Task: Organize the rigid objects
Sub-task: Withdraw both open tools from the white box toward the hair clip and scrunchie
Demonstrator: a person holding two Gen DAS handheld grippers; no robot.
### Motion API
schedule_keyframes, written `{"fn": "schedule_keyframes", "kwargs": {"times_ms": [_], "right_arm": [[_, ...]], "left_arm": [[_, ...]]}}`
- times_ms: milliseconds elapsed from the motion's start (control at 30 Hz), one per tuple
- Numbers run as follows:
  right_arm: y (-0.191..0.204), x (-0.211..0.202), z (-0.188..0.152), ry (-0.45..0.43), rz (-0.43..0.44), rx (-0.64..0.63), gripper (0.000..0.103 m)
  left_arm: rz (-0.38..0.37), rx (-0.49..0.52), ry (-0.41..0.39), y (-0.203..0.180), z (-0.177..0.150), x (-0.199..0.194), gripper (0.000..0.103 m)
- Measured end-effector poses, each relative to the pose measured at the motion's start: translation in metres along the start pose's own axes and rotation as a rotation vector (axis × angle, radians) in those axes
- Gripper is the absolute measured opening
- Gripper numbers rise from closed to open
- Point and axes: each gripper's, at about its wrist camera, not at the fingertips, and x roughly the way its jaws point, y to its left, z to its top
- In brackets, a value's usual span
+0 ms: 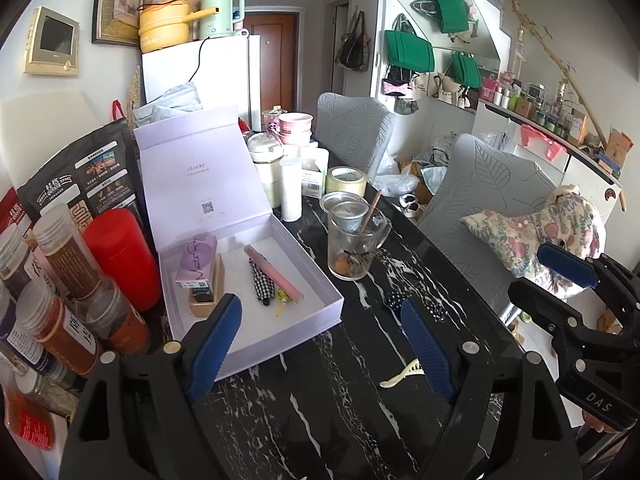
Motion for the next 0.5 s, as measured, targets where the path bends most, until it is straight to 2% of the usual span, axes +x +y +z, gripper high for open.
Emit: {"fn": "schedule_keyframes", "kwargs": {"times_ms": [100, 200, 367, 500], "right_arm": [[-0.003, -0.005, -0.01, 0.006, -0.016, 0.014, 0.059], [-0.006, -0.006, -0.021, 0.02, -0.027, 0.026, 0.07], [-0.011, 0.004, -0.04, 0.076, -0.027, 0.05, 0.076], [-0.016, 0.015, -0.054, 0.114, -0.016, 0.086, 0.076]], "left_arm": [[-0.016, 0.017, 0.013, -0.006, -0.004, 0.004, 0.082], [-0.021, 0.026, 0.038, -0.011, -0.009, 0.012, 0.082], [-0.041, 0.025, 0.088, -0.015, -0.019, 0.027, 0.082], [-0.061, 0.0, 0.128, -0.013, -0.026, 0.038, 0.082]]}}
